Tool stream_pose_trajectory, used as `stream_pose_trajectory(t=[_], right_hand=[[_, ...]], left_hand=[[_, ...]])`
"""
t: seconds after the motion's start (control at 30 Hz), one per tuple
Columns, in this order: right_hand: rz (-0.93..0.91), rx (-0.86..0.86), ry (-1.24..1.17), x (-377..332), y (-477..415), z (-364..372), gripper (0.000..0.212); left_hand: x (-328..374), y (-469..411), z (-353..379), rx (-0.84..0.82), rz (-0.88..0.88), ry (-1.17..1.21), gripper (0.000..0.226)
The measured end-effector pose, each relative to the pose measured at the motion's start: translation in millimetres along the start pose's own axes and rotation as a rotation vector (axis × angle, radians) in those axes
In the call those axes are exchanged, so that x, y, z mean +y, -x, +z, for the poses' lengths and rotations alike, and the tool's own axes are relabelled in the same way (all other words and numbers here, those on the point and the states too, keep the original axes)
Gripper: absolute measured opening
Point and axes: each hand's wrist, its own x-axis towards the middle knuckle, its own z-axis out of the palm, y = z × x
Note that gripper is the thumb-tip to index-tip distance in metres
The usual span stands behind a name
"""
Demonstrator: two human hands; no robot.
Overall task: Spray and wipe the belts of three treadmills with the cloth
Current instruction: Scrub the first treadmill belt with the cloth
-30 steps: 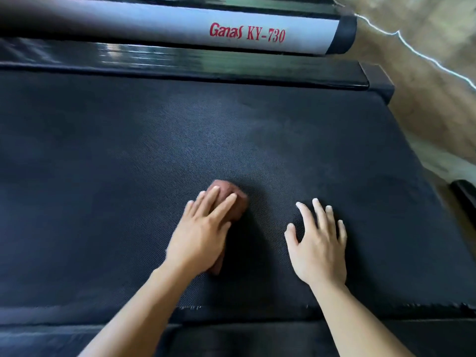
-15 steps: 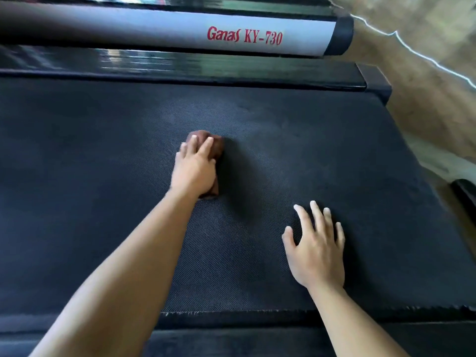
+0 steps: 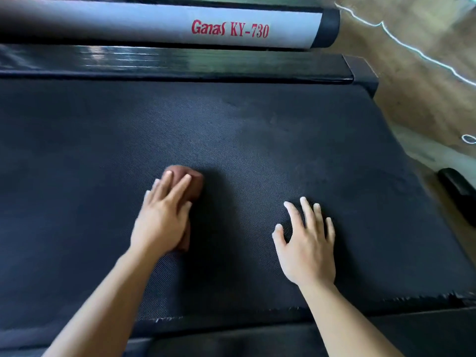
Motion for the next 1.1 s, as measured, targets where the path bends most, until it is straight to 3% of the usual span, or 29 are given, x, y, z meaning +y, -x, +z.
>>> stream_pose_trajectory(t=[0.23, 0.43, 0.57, 0.73, 0.9, 1.0, 1.1], right_hand=[[0.002, 0.010, -0.008, 1, 0, 1, 0.055], [-0.001, -0.005, -0.013, 0, -1, 0, 0.056], [-0.005, 0.005, -0.016, 0, -1, -1, 0.057], [-0.011, 0.033, -0.018, 1, 0, 1, 0.056], [-0.006, 0.016, -0.058, 4, -1, 2, 0.058], [-0.001, 0.008, -0.103, 4, -1, 1, 0.059], [-0.005, -0.005, -0.120, 3, -2, -1, 0.057]], left_hand=[[31, -88, 6, 0.027, -0.094, -0.048, 0.058], [100, -57, 42, -0.074, 0.217, -0.079, 0.060], [86, 1, 39, -0.144, 0.368, -0.061, 0.058], [18, 21, 12, -0.052, 0.151, -0.042, 0.053], [3, -41, -11, 0.057, -0.180, -0.031, 0.057], [29, -83, -6, 0.036, -0.178, -0.055, 0.056], [63, -91, 12, -0.017, -0.016, -0.092, 0.059]])
